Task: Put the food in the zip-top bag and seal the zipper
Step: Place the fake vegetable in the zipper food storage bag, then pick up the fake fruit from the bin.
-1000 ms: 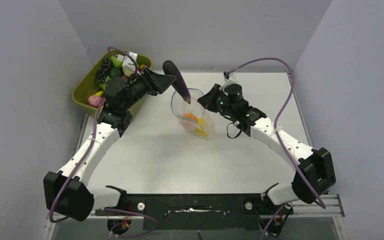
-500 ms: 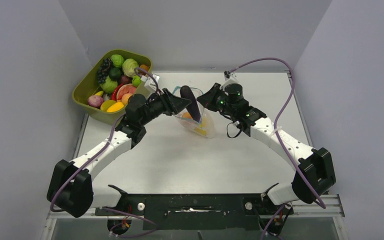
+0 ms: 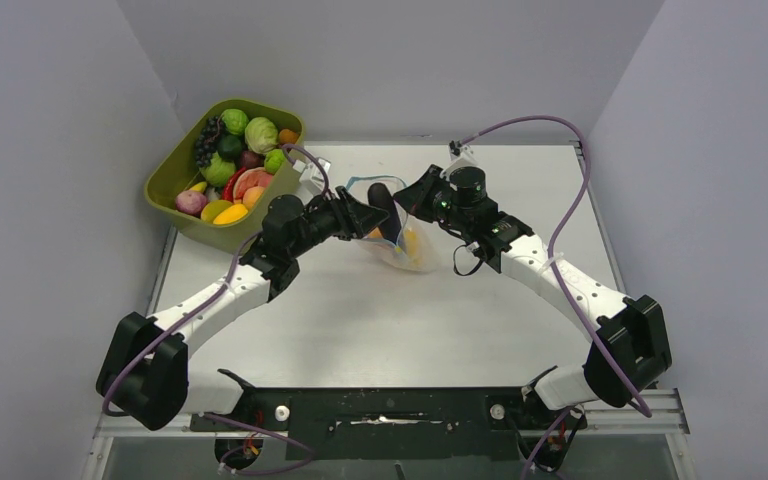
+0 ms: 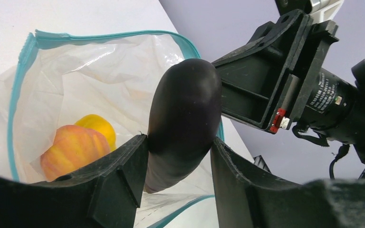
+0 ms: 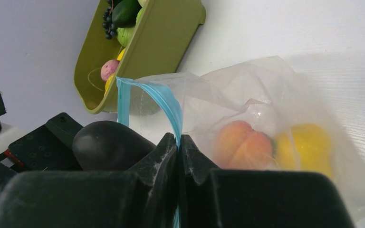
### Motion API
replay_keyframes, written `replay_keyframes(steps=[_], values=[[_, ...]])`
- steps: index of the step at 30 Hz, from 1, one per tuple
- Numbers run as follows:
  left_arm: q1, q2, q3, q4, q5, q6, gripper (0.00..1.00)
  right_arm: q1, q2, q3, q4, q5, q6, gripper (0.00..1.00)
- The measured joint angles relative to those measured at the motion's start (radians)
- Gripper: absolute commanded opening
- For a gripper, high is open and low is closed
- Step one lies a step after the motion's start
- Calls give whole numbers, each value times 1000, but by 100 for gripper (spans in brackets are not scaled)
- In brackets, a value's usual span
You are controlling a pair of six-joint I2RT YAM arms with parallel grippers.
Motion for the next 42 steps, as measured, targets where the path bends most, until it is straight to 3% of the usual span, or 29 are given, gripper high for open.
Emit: replay_keyframes(steps=[7, 14, 24, 32, 37, 42], values=[[0, 0, 70, -139, -16, 68, 63, -7, -3, -1, 0, 0, -3, 0], [0, -18, 145, -301, -68, 143, 63, -14, -17, -14, -1, 0, -10, 0], [0, -47, 243, -591, -274, 266, 62, -26, -61, -16, -2, 4, -30, 0], [0, -51, 244, -678, -322, 293, 61, -27, -72, -29, -8, 11, -44, 0], [0, -51, 263, -698, -257, 285, 61, -32, -72, -30, -24, 24, -74, 0], [0, -77, 277, -695, -231, 273, 68, -33, -94, -61, -37, 39, -102, 0]])
